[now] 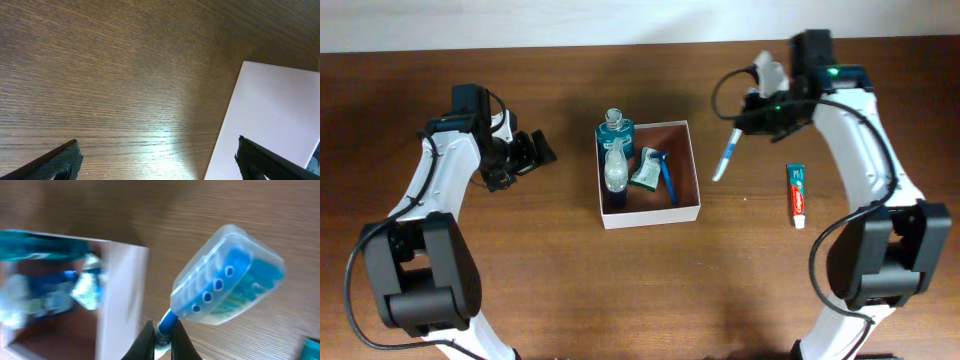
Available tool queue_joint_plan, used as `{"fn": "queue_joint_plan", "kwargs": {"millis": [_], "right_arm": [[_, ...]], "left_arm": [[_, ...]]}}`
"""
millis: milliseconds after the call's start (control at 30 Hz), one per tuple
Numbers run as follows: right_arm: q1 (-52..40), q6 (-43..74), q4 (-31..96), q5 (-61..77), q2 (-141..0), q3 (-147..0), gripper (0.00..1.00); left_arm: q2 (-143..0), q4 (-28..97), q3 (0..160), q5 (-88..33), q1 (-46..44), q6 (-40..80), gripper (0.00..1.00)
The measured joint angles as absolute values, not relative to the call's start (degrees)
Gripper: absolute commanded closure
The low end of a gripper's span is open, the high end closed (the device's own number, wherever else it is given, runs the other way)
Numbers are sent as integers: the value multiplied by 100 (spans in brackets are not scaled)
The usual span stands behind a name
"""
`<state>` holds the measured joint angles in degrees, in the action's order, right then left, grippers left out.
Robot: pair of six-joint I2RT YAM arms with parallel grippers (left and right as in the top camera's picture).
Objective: Pack container
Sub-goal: 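Carry the blue toothbrush into the box and release it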
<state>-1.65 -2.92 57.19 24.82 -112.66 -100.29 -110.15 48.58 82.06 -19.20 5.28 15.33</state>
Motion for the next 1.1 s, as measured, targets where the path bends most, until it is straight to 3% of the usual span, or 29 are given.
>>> {"fn": "queue_joint_plan", "kwargs": {"millis": [200, 733, 767, 800, 833, 867, 900, 1100], "right_arm": [[-880, -86, 5548, 2565, -11266, -10044, 92], [-1767, -19, 5441, 2443, -11266, -10047, 89], [-1890, -16, 5441, 2357, -11266, -10044, 81], [-1955, -23, 5439, 2305, -11266, -10044, 55], [-2018, -30, 5439, 2244, -11266, -10047, 46], [-2093, -3, 5439, 2161, -11266, -10047, 27], [-2156, 23, 5439, 2045, -11266, -10047, 21], [-2123, 1, 5485, 1739, -11268, -10047, 16]], "left_arm": [[-11015, 4856, 8206, -1920, 528, 1533, 1], [-11017, 4856, 8206, -1920, 528, 1533, 0], [-11017, 4856, 8206, -1920, 528, 1533, 1], [-11017, 4856, 8206, -1920, 528, 1533, 1], [-11017, 4856, 8206, -1920, 528, 1533, 1], [-11017, 4856, 8206, -1920, 528, 1533, 1], [-11017, 4856, 8206, -1920, 528, 1533, 1], [-11017, 4856, 8206, -1920, 528, 1533, 0]]}}
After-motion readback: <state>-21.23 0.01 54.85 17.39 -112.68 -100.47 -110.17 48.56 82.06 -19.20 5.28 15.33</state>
